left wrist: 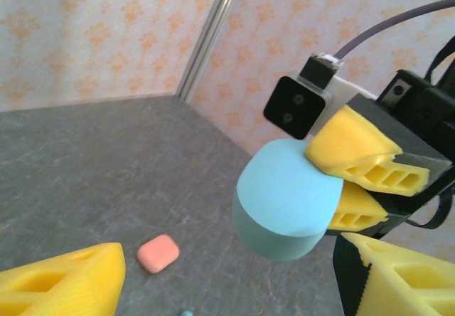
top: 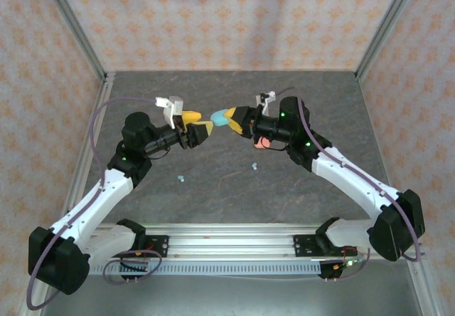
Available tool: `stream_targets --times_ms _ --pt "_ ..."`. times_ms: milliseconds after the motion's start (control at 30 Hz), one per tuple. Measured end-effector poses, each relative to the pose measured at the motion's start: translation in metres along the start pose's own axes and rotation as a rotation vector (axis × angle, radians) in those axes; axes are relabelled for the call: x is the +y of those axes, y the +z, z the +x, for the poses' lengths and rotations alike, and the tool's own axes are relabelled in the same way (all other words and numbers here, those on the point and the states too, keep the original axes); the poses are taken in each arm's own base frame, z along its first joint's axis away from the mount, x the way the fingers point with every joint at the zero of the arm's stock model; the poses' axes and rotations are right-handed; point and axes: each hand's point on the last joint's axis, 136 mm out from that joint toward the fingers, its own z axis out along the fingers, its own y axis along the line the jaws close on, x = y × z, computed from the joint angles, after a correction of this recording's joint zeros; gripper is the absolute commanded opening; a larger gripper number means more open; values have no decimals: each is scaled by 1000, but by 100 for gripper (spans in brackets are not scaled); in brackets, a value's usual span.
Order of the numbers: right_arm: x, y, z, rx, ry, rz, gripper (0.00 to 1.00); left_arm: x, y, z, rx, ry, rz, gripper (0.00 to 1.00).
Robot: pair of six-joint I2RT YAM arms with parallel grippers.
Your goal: Insert the wireless bluetooth earbuds into the charging case
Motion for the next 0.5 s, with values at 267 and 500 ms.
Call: stream_targets --times_ms 267,500 --pt "14 0 5 36 28 -55 13 -24 3 -7 -29 32 109 67" --pt "18 -1 9 57 37 -69 12 -37 16 4 29 46 179 59"
